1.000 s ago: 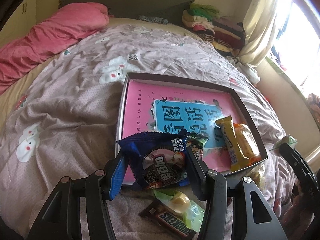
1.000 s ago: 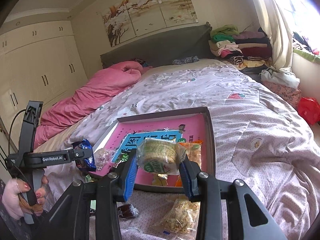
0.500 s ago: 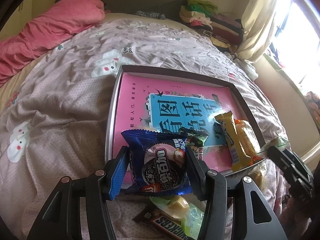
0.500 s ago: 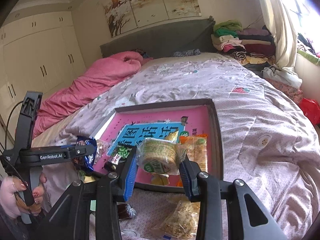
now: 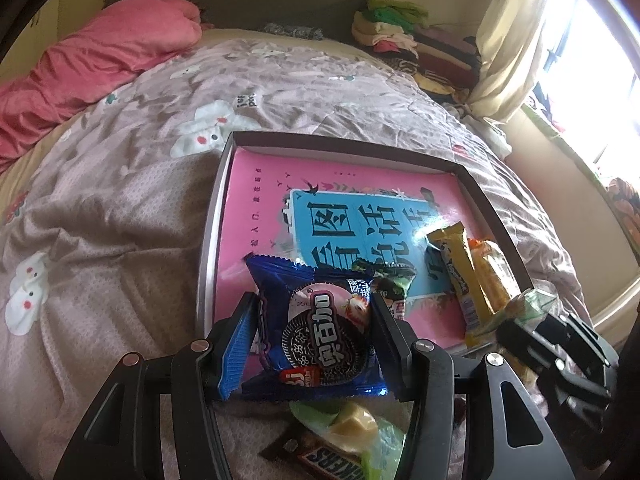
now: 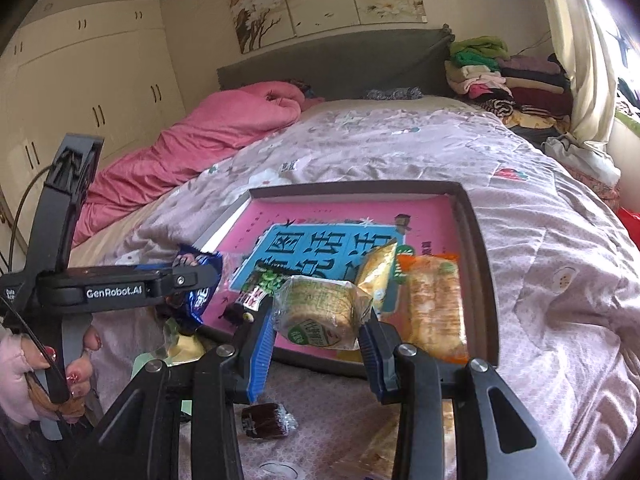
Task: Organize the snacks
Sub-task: 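Carry the bagged bun into the tray with the right tool while the left tool carries the Oreo packet there, then release the bagged bun in the tray with the right tool while the left tool releases the Oreo packet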
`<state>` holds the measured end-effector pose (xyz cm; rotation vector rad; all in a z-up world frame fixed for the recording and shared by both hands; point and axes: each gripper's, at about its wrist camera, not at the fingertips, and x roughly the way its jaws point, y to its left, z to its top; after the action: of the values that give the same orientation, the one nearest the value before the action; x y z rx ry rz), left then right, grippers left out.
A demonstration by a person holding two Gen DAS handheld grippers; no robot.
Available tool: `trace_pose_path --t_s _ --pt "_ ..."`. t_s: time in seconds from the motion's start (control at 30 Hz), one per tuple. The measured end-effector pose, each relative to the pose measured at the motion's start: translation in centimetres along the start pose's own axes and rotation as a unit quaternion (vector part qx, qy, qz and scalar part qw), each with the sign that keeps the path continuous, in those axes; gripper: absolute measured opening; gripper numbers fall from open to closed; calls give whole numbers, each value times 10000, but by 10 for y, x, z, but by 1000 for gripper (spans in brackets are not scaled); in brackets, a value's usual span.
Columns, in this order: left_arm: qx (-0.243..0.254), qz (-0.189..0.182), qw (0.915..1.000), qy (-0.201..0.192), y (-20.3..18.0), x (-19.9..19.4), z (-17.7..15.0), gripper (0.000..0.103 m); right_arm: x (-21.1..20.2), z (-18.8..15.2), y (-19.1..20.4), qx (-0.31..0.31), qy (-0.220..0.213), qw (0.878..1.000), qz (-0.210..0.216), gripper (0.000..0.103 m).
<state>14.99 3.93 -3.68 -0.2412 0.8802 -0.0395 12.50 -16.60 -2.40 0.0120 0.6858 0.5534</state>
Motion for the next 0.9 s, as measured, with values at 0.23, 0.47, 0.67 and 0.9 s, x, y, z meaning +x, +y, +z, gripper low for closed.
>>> trace_pose_path --t_s 0.23,0.47,0.67,0.9 --pt "52 15 10000 -58 -2 8 4 57 11 -4 8 -94 132 9999 13 40" --pt "160 39 9998 -98 -6 12 6 57 17 -6 8 -57 194 9998 57 40" --pt "223 -21 9997 -68 -11 15 3 57 19 -6 12 -128 196 9996 145 40" --pt "266 -73 9996 -27 -15 17 0 57 29 -7 12 -336 315 9986 -262 40"
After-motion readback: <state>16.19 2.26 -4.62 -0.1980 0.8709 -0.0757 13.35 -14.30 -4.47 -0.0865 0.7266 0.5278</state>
